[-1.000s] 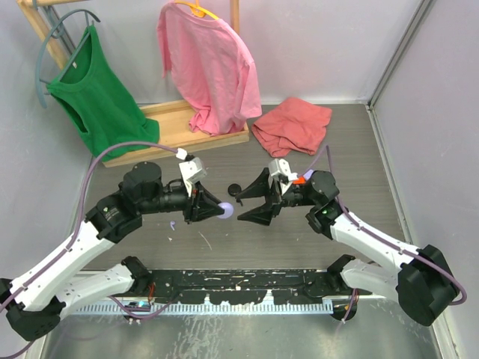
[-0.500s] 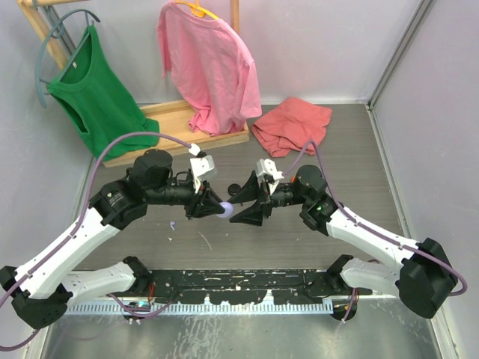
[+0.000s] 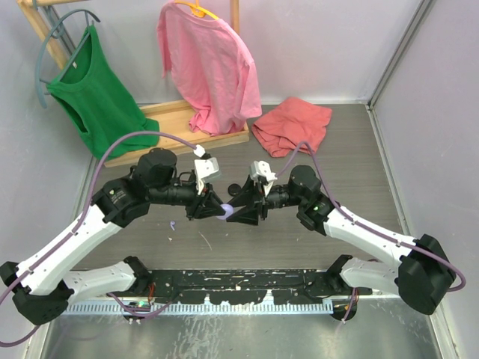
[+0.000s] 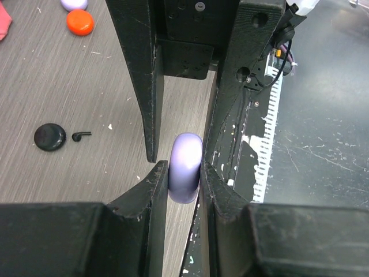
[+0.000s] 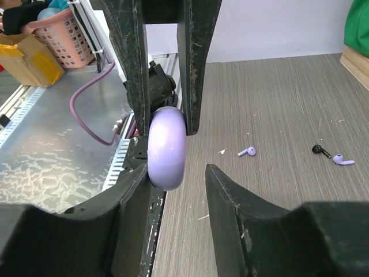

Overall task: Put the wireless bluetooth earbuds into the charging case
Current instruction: Pick up the charging case at the center of the board.

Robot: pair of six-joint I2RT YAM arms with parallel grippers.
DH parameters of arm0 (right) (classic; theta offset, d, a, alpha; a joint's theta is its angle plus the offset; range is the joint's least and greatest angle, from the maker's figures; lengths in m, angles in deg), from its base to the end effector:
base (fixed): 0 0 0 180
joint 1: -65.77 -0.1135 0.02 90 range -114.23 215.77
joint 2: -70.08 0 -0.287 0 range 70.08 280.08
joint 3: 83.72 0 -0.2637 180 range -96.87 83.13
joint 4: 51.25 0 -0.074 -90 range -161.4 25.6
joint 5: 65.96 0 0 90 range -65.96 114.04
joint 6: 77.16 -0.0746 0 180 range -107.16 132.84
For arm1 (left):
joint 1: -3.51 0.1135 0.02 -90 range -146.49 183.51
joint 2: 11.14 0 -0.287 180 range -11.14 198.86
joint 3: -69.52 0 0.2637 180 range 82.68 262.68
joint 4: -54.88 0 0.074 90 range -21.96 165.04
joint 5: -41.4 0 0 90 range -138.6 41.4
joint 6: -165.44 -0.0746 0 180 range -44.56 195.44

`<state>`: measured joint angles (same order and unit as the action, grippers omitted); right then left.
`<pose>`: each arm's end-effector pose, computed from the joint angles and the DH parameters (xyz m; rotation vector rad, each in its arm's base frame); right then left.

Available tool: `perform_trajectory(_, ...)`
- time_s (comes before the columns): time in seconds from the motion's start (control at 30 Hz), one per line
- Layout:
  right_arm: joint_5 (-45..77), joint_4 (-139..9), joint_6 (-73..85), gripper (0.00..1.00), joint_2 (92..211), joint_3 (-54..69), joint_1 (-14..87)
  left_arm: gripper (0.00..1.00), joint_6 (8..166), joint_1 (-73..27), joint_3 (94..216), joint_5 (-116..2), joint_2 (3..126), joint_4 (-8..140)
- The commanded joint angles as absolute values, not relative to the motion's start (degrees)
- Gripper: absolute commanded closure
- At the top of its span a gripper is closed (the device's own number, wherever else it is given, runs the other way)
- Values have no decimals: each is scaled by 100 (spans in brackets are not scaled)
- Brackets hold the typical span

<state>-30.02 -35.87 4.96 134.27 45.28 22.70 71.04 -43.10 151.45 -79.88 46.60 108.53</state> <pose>0.1556 0.2282 0.3162 -1.2368 1.2145 1.3899 0.1280 -0.1918 0.3965 1.2341 1.7766 -1.0062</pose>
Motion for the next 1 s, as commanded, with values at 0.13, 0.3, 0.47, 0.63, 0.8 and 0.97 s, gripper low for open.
perform_trajectory(0.13,-2844,-3353,560,55,13461,4285,2152,100,6982,-4441,15434,-7838,4663,10834)
perform_trajectory(0.3,-2824,-3221,524,64,13483,4328,2138,100,6982,-4489,15423,-7795,4638,10796)
perform_trajectory(0.47,-2720,-3196,717,81,13406,4455,2135,84,7055,-4498,15270,-7711,4518,10709)
perform_trajectory(0.63,-2538,-3069,903,94,13287,4654,2134,63,7323,-4499,14873,-7573,4218,10242)
perform_trajectory(0.8,-2384,-2706,888,99,13156,4941,2130,50,7597,-4500,14404,-7322,3887,9670)
perform_trajectory(0.97,-2308,-2494,780,99,13085,5107,2132,44,7808,-4500,13979,-7136,3658,9192)
